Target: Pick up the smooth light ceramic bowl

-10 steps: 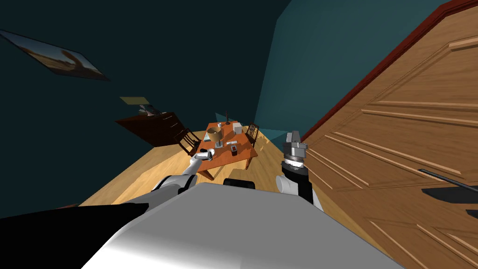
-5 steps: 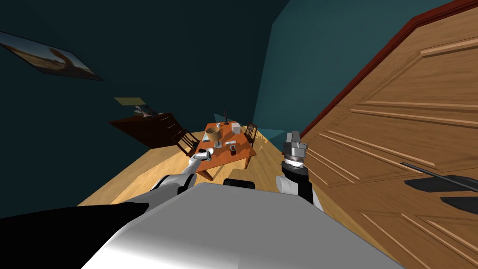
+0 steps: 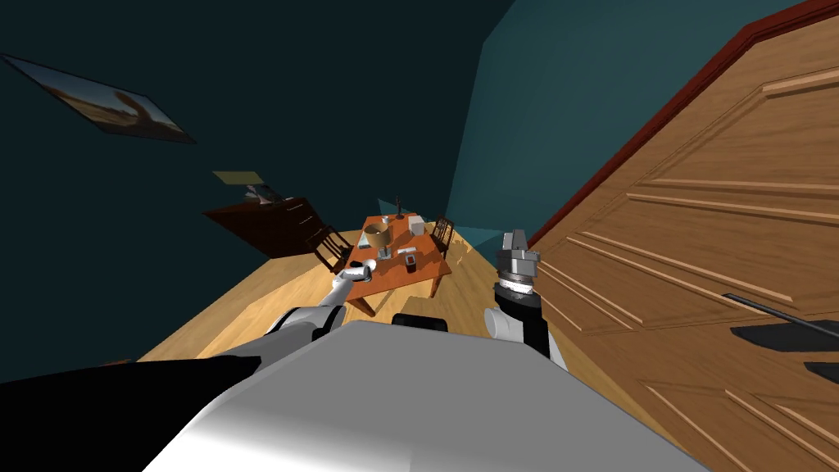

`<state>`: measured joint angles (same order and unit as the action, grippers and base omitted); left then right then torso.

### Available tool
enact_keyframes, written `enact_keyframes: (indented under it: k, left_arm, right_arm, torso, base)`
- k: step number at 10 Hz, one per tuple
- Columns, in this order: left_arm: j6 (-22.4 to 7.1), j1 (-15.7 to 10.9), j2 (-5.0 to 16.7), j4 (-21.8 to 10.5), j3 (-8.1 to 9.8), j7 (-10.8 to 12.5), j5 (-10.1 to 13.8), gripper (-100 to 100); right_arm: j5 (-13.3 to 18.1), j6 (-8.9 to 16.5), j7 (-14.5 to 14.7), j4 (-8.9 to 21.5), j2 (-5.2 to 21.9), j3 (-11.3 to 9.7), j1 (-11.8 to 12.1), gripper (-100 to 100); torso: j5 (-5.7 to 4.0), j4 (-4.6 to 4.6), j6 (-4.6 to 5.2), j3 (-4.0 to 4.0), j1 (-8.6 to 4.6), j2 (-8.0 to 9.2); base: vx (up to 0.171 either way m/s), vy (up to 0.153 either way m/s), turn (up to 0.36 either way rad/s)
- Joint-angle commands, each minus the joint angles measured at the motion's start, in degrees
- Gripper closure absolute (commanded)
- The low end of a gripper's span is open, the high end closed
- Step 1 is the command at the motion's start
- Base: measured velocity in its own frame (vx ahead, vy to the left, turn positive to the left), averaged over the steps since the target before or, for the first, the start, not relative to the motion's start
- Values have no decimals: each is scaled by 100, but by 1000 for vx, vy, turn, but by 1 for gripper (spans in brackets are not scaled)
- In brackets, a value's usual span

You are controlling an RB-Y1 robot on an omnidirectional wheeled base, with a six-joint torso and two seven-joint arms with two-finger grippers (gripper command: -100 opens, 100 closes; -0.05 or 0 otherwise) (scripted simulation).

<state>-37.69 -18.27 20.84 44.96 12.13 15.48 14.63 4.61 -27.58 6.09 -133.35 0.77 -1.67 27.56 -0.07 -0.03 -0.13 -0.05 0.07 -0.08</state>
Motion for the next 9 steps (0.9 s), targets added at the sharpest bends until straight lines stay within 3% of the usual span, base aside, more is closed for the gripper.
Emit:
enact_keyframes:
  k: [1, 3, 6, 9]
  left_arm:
    - [-143, 79, -96, 268, -142, -44, -48, 100]
    - [-370, 218, -254, 687, -340, -77, -124, 100]
    - [-483, 287, -333, 962, -439, -94, -163, 100]
    - [-823, 496, -570, 1655, -737, -144, -277, 100]
  right_arm:
    - [0, 0, 0, 0, 0, 0, 0, 0]
    - [0, 0, 0, 0, 0, 0, 0, 0]
    - [0, 0, 0, 0, 0, 0, -1, 0]
    - [0, 0, 0, 0, 0, 0, 0, 0]
  torso:
    - [0, 0, 0, 0, 0, 0]
    - [0, -4, 9, -11, -4, -19]
    - [0, -3, 12, -8, -3, -12]
    - [-3, -3, 11, -7, -8, -11]
  base:
    - [79, -7, 330]
    - [85, 7, 258]
    - [46, 4, 124]
    - [62, -3, 285]
